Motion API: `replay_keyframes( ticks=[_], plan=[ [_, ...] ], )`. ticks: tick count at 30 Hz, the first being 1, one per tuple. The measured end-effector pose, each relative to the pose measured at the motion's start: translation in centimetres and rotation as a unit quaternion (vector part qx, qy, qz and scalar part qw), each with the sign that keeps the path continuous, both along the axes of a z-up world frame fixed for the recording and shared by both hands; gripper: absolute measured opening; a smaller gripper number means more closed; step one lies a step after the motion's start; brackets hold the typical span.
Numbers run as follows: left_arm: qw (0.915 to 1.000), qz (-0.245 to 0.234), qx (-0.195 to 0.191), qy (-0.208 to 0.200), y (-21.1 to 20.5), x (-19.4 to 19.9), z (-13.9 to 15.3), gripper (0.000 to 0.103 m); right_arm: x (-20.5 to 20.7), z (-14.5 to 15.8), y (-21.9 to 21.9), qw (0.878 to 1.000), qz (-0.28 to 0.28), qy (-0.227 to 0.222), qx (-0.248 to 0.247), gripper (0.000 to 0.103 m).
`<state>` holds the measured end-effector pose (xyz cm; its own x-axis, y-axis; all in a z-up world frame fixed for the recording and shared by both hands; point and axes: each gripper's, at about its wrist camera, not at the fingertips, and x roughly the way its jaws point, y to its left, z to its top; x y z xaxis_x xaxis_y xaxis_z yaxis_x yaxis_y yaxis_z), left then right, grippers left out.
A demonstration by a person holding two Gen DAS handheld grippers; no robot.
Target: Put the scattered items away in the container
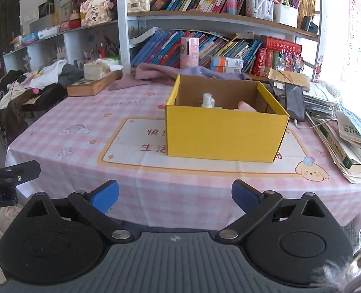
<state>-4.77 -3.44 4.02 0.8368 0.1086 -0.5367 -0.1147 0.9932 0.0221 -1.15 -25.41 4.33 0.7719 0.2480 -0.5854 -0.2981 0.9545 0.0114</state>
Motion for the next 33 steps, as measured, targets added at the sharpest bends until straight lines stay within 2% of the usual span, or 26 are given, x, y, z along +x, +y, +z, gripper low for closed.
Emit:
replay_keyframes(
  ticks=[12, 33],
  plan=[
    [0.9994, -0.017, -0.022, 0.023, 0.47, -0.33, -0.48, 0.103, -0.48, 0.18, 0.62, 1.0, 0.004, 0.011, -0.011, 0.103],
    [0.9988, -0.032, -0.018, 0.032, -0.31, 0.26, -0.67, 0.103, -0.26, -0.11, 0.06, 1.0, -0.003, 0.021, -0.002, 0.103]
  ],
)
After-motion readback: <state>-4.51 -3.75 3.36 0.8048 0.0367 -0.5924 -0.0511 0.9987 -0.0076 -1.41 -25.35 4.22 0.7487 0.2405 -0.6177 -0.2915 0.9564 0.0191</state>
